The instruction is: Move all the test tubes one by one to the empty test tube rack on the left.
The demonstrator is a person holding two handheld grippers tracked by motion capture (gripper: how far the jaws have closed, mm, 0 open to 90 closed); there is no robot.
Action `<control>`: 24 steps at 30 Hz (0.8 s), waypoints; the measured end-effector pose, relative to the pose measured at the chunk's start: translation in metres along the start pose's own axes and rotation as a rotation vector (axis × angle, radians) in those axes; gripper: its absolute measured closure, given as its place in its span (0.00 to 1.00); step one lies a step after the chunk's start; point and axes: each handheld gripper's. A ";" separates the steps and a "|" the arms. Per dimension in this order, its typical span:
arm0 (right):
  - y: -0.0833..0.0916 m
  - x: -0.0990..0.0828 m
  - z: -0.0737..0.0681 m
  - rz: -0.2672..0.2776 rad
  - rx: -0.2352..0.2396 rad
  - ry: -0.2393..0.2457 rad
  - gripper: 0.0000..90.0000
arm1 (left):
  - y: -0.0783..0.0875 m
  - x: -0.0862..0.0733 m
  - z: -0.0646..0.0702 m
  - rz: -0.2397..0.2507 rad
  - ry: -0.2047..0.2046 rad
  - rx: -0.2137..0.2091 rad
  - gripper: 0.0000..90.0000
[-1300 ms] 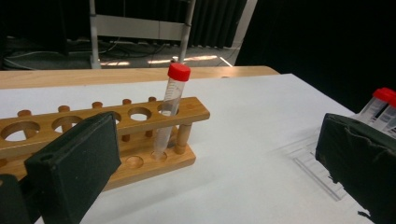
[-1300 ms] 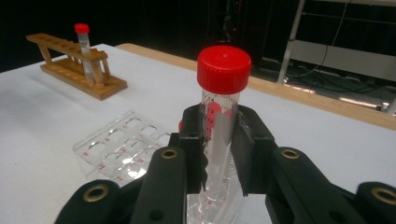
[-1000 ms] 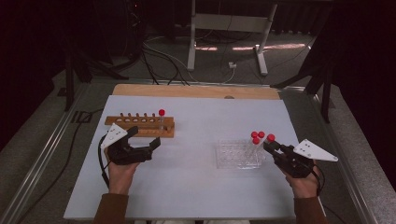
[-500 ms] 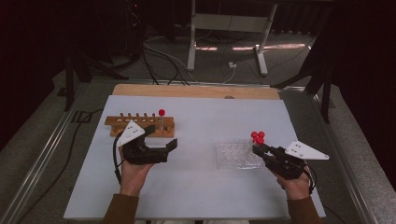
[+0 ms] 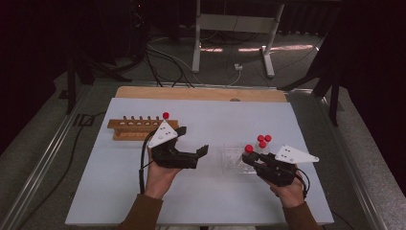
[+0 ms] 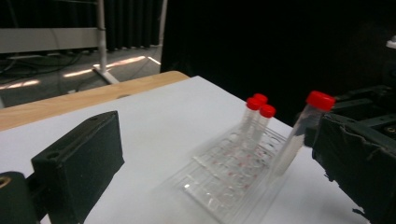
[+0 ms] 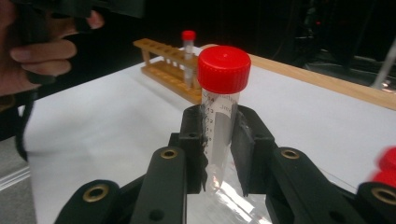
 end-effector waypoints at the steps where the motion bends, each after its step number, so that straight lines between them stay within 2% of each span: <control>1: -0.001 0.001 -0.002 0.002 0.013 -0.005 0.83 | -0.003 0.000 0.002 -0.005 -0.001 -0.009 0.03; 8: -0.012 0.005 -0.014 -0.004 0.054 0.002 0.83 | -0.025 0.001 0.011 -0.043 -0.020 -0.078 0.07; 10: -0.015 0.005 -0.017 -0.009 0.059 0.003 0.83 | -0.028 0.001 0.013 -0.046 -0.021 -0.087 0.09; 11: -0.017 0.005 -0.018 -0.012 0.060 0.004 0.83 | -0.034 0.001 0.016 -0.055 -0.025 -0.108 0.09; 14: -0.020 0.004 -0.021 -0.025 0.063 0.004 0.83 | -0.043 0.001 0.022 -0.066 -0.035 -0.132 0.12; 17: -0.022 0.003 -0.022 -0.032 0.065 0.001 0.83 | -0.050 0.001 0.026 -0.075 -0.048 -0.153 0.20; 20: -0.023 0.003 -0.023 -0.035 0.069 0.003 0.83 | -0.054 0.002 0.029 -0.082 -0.061 -0.198 0.36; 24: -0.025 0.002 -0.025 -0.040 0.078 0.007 0.83 | -0.060 0.002 0.032 -0.115 -0.074 -0.215 0.54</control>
Point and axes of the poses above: each handheld gripper's, and its own axes: y roughly backward along the jaws, x roughly out of its top, z roughly to its right, and after that the axes turned 13 degrees about -x, right-handed
